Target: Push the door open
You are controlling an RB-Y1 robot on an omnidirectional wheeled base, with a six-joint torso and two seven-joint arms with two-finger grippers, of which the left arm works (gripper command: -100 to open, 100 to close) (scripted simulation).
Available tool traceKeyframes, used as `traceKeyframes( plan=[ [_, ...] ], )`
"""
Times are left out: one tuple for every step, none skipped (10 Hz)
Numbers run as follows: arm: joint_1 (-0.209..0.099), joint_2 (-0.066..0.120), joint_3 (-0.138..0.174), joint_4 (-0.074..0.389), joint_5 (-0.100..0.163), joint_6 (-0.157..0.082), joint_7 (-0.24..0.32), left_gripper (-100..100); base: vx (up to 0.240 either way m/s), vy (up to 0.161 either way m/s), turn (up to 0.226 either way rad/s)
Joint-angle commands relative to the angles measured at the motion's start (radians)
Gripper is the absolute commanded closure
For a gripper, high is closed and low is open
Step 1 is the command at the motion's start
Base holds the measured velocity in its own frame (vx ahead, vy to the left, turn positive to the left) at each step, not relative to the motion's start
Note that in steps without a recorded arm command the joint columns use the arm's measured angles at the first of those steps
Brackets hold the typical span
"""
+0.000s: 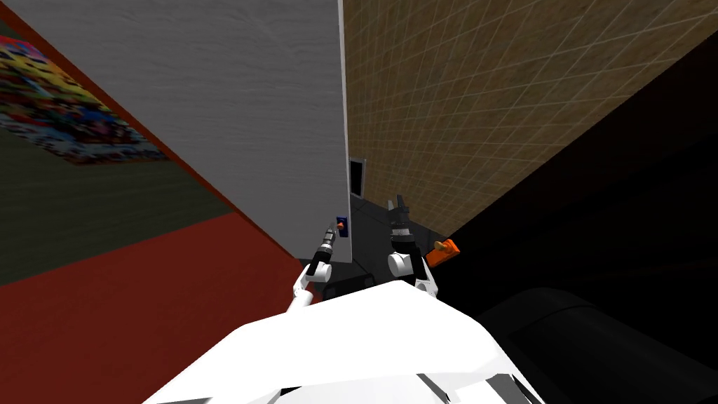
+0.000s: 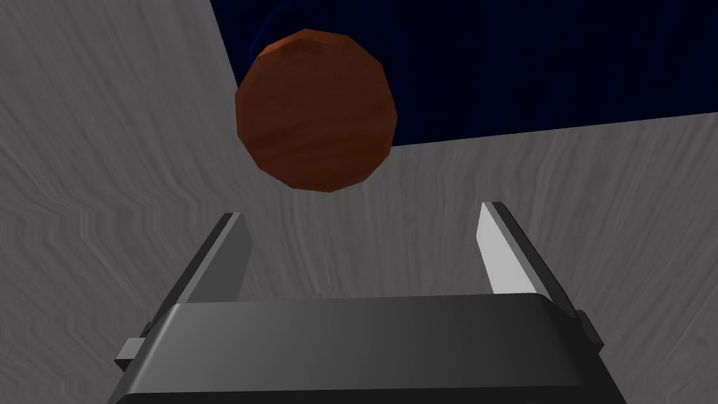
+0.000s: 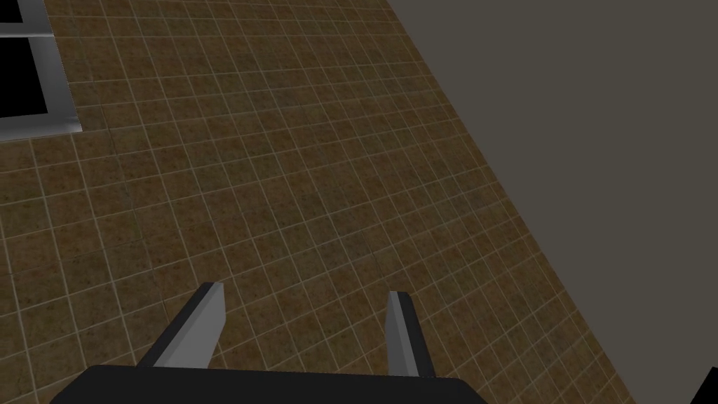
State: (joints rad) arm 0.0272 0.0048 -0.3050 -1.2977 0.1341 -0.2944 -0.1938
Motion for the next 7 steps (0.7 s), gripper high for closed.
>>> traceKeyframes(
  plan=[
    [-0.005, -0.034, 0.004, 0.009, -0.001, -0.007, -0.001, -100, 0.114, -0.156, -0.017],
    [-0.005, -0.047, 0.004, 0.01, -0.001, -0.008, -0.001, -100, 0.084, -0.124, -0.006],
    [-0.008, -0.034, 0.004, 0.009, 0.0, -0.004, 0.001, -100, 0.032, -0.052, 0.003],
    [-0.008, -0.034, 0.004, 0.009, 0.0, -0.004, 0.001, 100, 0.0, 0.0, 0.0],
    [-0.008, -0.034, 0.004, 0.009, 0.0, -0.004, 0.001, 100, -0.018, 0.019, -0.015],
    [-0.008, -0.034, 0.004, 0.009, 0.0, -0.004, 0.001, 100, -0.011, 0.016, -0.016],
    [-0.008, -0.034, 0.004, 0.009, 0.0, -0.004, 0.001, 100, -0.006, 0.007, -0.002]
  ],
)
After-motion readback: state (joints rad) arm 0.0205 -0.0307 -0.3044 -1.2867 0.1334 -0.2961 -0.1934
